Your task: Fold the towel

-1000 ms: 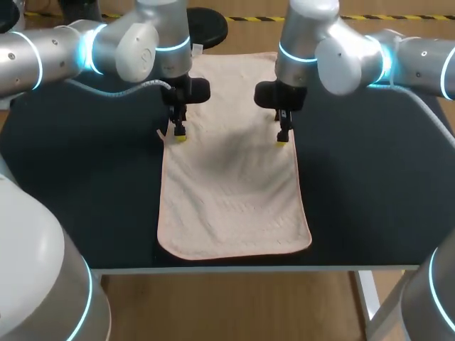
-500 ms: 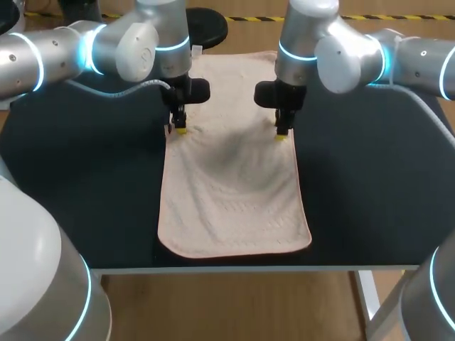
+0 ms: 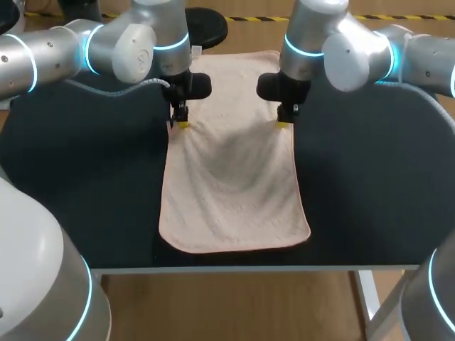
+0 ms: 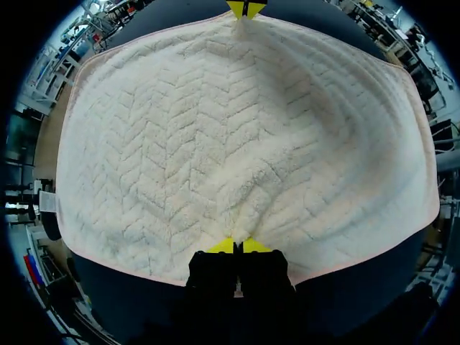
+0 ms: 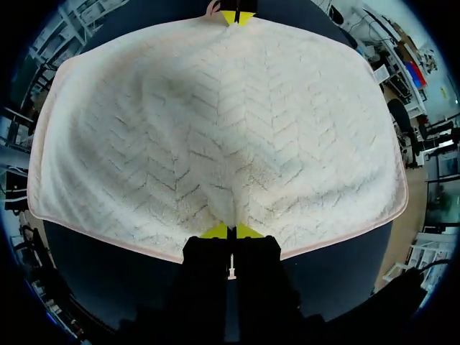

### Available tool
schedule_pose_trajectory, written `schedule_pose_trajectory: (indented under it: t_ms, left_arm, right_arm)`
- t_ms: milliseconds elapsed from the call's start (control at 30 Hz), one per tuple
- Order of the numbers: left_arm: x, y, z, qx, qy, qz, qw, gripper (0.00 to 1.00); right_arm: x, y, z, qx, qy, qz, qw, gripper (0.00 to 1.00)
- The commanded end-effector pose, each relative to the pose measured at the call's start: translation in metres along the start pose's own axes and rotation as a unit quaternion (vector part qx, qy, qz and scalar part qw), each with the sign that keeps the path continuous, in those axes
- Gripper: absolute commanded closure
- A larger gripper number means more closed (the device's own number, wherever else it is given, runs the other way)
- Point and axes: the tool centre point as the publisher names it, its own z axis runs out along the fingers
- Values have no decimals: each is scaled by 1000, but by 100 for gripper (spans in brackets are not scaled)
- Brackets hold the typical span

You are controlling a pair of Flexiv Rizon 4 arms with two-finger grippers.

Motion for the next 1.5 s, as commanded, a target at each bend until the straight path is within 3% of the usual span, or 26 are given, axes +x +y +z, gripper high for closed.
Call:
schedule_pose_trajectory:
  t_ms: [33,267,467,633,767,1067,1500]
  left_arm:
    - [11,2,-42,3,-44,0,999,100]
    - [-1,6,-89,-3,-106,-16,994,100]
    - [-21,15,-136,-15,-157,-39,987,100]
    - [-39,11,-178,-19,-214,-40,976,100]
    - [-56,6,-209,-30,-251,-39,967,100]
    - [-95,6,-285,-57,-355,-53,932,100]
    - [-160,-8,-377,-84,-426,-57,899,100]
  right_arm:
    - [8,-4,-34,-7,-24,-5,1000,100]
    - [-11,-1,-76,-22,-72,-4,997,100]
    - [-40,0,-128,-32,-133,-2,991,100]
    - [-58,10,-175,-57,-177,-22,982,100]
    - [-69,21,-209,-71,-217,-44,973,100]
    - [-102,33,-264,-76,-291,-70,951,100]
    - [-170,48,-365,-75,-414,-80,904,100]
